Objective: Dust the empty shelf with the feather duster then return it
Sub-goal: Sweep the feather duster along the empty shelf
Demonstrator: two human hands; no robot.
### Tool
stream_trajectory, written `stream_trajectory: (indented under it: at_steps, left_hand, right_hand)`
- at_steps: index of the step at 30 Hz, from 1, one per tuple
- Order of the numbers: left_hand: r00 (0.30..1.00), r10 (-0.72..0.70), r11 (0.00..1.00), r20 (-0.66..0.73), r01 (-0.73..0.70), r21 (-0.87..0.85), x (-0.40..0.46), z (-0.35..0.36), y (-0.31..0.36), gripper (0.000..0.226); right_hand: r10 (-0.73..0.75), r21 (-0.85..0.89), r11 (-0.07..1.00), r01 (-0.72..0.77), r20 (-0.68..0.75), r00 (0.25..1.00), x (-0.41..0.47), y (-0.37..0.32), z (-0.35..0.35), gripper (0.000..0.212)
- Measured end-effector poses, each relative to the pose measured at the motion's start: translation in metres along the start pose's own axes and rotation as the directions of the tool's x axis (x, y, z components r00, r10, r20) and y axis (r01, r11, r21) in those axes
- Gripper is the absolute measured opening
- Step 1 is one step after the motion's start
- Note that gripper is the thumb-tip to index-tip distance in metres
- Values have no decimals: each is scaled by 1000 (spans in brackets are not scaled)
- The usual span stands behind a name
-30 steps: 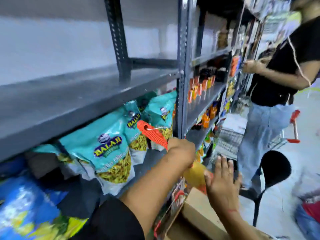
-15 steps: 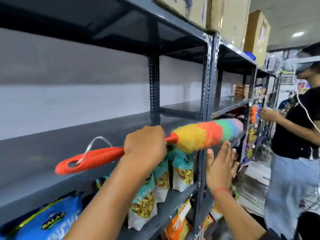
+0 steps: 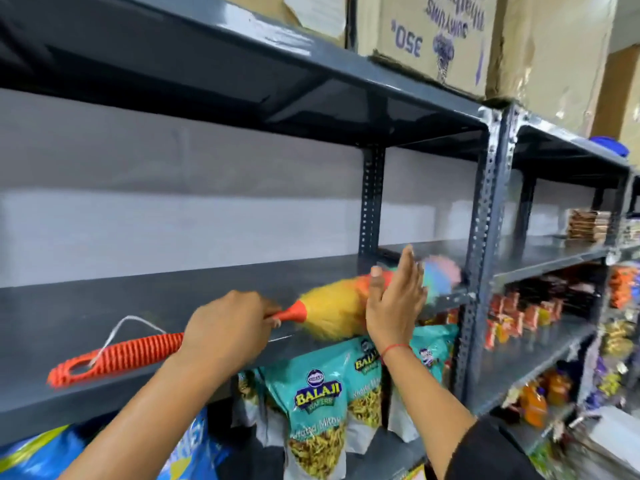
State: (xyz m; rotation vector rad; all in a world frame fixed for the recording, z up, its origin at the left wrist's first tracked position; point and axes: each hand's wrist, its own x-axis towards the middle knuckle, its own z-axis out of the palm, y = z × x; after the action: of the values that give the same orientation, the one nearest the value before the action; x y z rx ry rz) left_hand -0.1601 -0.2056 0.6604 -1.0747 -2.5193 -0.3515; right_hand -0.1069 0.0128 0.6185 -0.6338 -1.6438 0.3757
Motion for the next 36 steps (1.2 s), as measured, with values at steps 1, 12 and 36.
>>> stream_trajectory:
  at_steps: [1, 12, 36]
  left_hand:
    - [999, -12, 1000, 43, 12, 15, 5, 2, -3, 25]
    - [995, -44, 999, 94, 42, 20, 33, 5, -16, 29]
    - [991, -130, 991, 20, 131, -34, -28, -24, -28, 29]
  right_hand:
    - [-23, -6, 1000, 23, 26, 999, 5, 1, 6, 65]
    - [-21, -13, 1000, 22, 120, 993, 16, 31, 45, 74]
    - [-71, 8, 997, 71, 118, 990, 14, 34, 47, 75]
